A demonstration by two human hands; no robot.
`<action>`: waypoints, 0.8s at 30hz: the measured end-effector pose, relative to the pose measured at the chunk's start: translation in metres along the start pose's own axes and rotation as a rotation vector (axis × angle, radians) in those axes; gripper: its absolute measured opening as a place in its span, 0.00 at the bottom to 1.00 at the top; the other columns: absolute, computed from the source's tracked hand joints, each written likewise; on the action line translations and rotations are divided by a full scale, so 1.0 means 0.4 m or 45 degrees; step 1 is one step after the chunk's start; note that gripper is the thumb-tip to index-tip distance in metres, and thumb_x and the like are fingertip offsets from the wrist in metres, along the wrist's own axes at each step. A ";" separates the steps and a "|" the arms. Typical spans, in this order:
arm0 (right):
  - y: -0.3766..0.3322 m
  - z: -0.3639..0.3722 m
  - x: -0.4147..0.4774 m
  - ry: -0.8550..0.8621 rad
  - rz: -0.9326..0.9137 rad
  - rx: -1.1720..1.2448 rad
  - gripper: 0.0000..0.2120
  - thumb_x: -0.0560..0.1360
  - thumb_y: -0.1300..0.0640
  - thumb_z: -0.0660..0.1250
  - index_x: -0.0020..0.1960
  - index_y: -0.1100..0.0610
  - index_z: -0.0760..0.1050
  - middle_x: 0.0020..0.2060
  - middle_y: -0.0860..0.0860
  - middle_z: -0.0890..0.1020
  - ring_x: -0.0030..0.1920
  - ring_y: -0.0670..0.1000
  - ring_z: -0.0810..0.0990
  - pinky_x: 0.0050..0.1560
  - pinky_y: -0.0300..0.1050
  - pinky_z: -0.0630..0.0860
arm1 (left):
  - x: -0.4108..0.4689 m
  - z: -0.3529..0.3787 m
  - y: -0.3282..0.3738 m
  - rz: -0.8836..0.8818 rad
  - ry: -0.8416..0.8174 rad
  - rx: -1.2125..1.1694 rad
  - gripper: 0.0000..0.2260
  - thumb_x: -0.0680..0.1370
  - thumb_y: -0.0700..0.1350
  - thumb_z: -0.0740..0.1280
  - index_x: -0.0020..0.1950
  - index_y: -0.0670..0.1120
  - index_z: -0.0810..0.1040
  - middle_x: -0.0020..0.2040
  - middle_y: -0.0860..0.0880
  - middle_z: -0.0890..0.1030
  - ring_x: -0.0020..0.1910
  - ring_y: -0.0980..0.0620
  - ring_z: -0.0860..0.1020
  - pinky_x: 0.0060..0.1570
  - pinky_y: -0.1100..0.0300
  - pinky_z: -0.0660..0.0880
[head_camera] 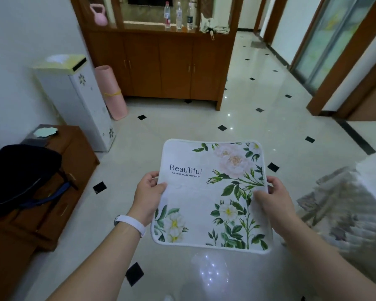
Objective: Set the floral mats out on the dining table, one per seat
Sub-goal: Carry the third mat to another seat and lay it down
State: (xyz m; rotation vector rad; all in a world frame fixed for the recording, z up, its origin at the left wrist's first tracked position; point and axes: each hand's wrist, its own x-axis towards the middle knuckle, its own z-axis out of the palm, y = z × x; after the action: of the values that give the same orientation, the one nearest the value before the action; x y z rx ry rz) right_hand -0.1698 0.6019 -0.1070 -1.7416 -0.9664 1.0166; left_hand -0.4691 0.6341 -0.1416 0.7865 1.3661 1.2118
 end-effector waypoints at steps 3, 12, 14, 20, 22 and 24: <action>-0.033 0.049 0.037 0.075 -0.012 -0.009 0.14 0.74 0.65 0.66 0.56 0.50 0.73 0.45 0.51 0.84 0.39 0.53 0.84 0.35 0.46 0.79 | 0.096 -0.014 0.046 0.001 -0.084 0.029 0.12 0.77 0.32 0.64 0.55 0.46 0.76 0.46 0.48 0.86 0.41 0.49 0.84 0.40 0.54 0.78; -0.098 0.054 0.190 0.266 -0.005 0.113 0.14 0.75 0.66 0.65 0.55 0.50 0.74 0.44 0.50 0.84 0.35 0.46 0.84 0.32 0.41 0.79 | 0.355 0.112 0.106 -0.028 -0.329 0.058 0.13 0.77 0.33 0.65 0.57 0.48 0.75 0.45 0.48 0.86 0.41 0.48 0.84 0.37 0.56 0.78; -0.103 0.045 0.244 0.283 0.011 0.127 0.14 0.75 0.66 0.65 0.55 0.50 0.74 0.45 0.51 0.84 0.36 0.48 0.84 0.34 0.42 0.79 | 0.415 0.158 0.106 -0.058 -0.353 0.061 0.13 0.77 0.34 0.66 0.57 0.47 0.75 0.46 0.45 0.85 0.40 0.47 0.83 0.38 0.55 0.78; -0.083 0.015 0.437 0.327 0.063 0.216 0.15 0.75 0.68 0.65 0.53 0.50 0.74 0.43 0.51 0.84 0.33 0.46 0.84 0.30 0.39 0.78 | 0.581 0.308 0.112 -0.134 -0.402 0.116 0.13 0.76 0.33 0.67 0.58 0.45 0.75 0.46 0.41 0.85 0.41 0.43 0.83 0.41 0.49 0.79; -0.098 -0.013 0.539 0.346 0.070 0.240 0.15 0.75 0.68 0.65 0.55 0.51 0.74 0.42 0.51 0.85 0.32 0.46 0.84 0.29 0.39 0.78 | 0.655 0.396 0.140 -0.132 -0.427 0.127 0.15 0.76 0.33 0.68 0.60 0.44 0.74 0.48 0.41 0.85 0.45 0.39 0.83 0.47 0.44 0.80; -0.123 -0.038 0.624 0.351 0.102 0.249 0.15 0.75 0.68 0.64 0.54 0.49 0.74 0.43 0.51 0.85 0.33 0.47 0.85 0.29 0.41 0.78 | 0.719 0.485 0.176 -0.115 -0.443 0.185 0.15 0.76 0.33 0.68 0.60 0.45 0.75 0.49 0.41 0.85 0.46 0.39 0.83 0.48 0.44 0.80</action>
State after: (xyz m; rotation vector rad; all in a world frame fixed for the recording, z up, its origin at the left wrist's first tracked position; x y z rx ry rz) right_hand -0.0743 0.8379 -0.1151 -1.7120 -0.6073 0.8619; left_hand -0.3472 0.9664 -0.1354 0.9775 1.1952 0.8642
